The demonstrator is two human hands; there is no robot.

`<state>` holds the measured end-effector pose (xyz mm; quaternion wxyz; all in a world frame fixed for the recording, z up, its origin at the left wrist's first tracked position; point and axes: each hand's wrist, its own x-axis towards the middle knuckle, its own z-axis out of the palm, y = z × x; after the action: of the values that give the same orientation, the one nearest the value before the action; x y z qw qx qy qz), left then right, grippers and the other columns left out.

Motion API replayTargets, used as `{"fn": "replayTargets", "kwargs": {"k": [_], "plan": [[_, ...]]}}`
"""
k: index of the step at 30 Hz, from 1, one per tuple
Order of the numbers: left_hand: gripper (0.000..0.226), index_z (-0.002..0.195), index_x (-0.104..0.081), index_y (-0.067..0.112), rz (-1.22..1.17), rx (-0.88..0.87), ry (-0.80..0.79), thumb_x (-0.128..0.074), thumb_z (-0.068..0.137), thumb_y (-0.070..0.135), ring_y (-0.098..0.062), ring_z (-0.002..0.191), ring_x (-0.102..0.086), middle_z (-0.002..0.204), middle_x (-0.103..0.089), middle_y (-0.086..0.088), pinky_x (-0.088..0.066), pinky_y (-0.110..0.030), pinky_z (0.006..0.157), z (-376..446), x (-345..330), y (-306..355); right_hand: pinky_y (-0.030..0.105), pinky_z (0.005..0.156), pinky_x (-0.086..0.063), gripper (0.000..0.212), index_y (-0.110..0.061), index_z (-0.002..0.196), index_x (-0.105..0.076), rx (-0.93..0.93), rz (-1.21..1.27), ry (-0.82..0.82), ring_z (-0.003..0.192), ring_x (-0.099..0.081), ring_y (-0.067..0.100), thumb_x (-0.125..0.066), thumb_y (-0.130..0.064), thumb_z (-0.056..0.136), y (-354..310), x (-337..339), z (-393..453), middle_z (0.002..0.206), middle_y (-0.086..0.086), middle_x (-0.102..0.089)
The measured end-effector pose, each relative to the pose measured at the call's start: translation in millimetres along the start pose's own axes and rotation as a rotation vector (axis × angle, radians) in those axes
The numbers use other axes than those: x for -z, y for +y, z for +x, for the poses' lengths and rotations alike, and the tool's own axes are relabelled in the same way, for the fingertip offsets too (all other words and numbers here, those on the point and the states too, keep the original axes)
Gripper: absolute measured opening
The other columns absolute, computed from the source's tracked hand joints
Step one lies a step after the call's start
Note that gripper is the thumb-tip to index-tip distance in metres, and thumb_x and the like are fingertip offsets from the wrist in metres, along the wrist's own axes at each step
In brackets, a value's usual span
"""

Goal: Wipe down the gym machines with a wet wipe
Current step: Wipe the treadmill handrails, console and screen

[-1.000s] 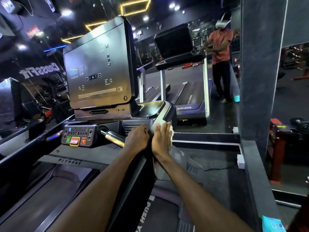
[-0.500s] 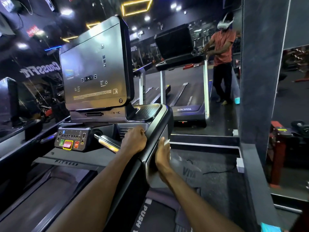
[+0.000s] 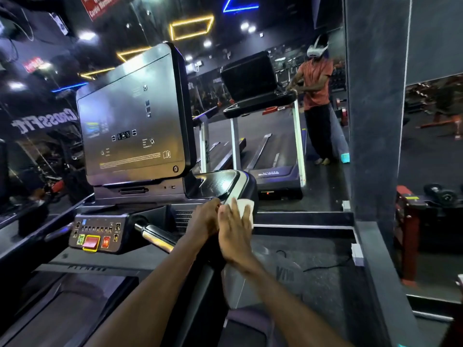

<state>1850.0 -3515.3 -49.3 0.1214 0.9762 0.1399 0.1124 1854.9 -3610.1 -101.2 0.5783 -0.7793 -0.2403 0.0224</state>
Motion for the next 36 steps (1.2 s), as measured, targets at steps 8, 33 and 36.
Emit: {"fn": "replayTargets", "kwargs": {"k": [8, 33, 36], "plan": [[0.007, 0.09, -0.054, 0.016, 0.037, -0.032, 0.163, -0.057, 0.093, 0.021, -0.022, 0.077, -0.057, 0.086, -0.062, -0.002, -0.049, -0.037, 0.068, 8.0, -8.5, -0.3, 0.038, 0.122, 0.012, 0.081, -0.021, 0.157, -0.026, 0.054, 0.038, 0.021, 0.15, 0.017, 0.011, 0.002, -0.066, 0.097, 13.6, 1.4, 6.3, 0.166, -0.011, -0.005], [0.029, 0.122, -0.061, 0.011, 0.046, -0.022, 0.249, -0.046, 0.098, 0.009, -0.024, 0.123, -0.048, 0.127, -0.059, -0.008, -0.027, -0.036, 0.11, 83.5, -25.9, 21.8, 0.036, 0.123, -0.002, 0.066, 0.001, 0.157, -0.012, -0.373, 0.405, 0.14, 0.153, -0.006, 0.027, -0.028, -0.04, 0.107, 48.5, 12.2, 101.6, 0.165, 0.018, -0.012], [0.029, 0.125, -0.059, 0.014, 0.055, 0.022, 0.204, -0.046, 0.098, 0.013, -0.024, 0.126, -0.045, 0.13, -0.06, -0.005, -0.025, -0.036, 0.109, 83.0, -23.3, 24.1, 0.04, 0.122, -0.01, 0.064, 0.0, 0.155, -0.022, -0.37, 0.414, 0.194, 0.151, -0.015, 0.03, -0.031, -0.041, 0.106, 42.8, 20.7, 108.2, 0.162, 0.019, -0.022]]}}
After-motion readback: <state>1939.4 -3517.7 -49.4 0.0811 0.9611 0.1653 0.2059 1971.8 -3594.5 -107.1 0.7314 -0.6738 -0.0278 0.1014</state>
